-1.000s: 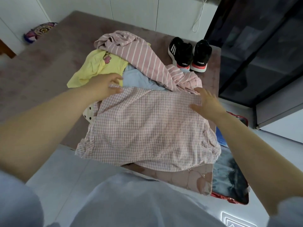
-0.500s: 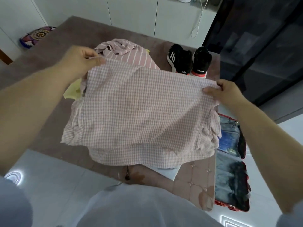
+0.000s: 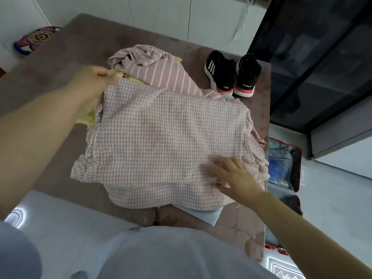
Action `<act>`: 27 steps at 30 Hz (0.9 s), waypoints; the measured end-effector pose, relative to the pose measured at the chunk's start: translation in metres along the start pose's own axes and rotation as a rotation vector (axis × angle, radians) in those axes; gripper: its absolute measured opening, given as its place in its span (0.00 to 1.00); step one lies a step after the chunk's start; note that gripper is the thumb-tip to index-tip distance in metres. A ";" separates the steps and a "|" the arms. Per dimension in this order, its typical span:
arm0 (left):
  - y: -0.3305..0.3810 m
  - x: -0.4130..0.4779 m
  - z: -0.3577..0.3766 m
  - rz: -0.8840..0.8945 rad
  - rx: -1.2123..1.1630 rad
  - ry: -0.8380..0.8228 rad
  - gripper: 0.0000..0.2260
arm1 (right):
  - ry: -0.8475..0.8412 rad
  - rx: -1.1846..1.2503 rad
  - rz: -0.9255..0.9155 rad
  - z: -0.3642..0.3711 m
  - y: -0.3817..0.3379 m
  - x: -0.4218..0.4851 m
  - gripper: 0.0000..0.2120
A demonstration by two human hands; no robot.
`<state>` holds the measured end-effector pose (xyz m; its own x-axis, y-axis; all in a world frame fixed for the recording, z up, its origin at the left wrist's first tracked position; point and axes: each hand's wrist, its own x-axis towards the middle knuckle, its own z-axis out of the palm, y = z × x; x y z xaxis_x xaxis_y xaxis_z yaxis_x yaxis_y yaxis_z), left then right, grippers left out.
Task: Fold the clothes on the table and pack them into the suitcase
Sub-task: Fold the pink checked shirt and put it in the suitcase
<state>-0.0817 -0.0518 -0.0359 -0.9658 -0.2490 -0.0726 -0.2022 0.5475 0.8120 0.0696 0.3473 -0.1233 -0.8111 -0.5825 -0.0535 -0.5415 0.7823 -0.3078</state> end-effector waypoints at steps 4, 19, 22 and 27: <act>0.009 -0.002 -0.001 0.061 0.051 0.018 0.07 | 0.263 0.114 -0.054 -0.014 0.005 -0.010 0.08; -0.077 -0.164 0.009 1.084 0.912 -0.273 0.14 | 0.366 0.153 -0.035 -0.037 0.016 -0.024 0.13; -0.059 -0.167 -0.006 1.114 0.647 -0.216 0.07 | 0.418 0.209 -0.014 -0.058 0.012 -0.042 0.21; -0.069 -0.186 -0.006 1.114 0.693 -0.357 0.10 | 0.290 0.012 -0.145 -0.044 0.009 -0.061 0.20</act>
<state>0.1128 -0.0479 -0.0750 -0.6367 0.7462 0.1943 0.7691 0.6328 0.0900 0.1045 0.4002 -0.0812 -0.7557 -0.5992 0.2644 -0.6550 0.6920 -0.3036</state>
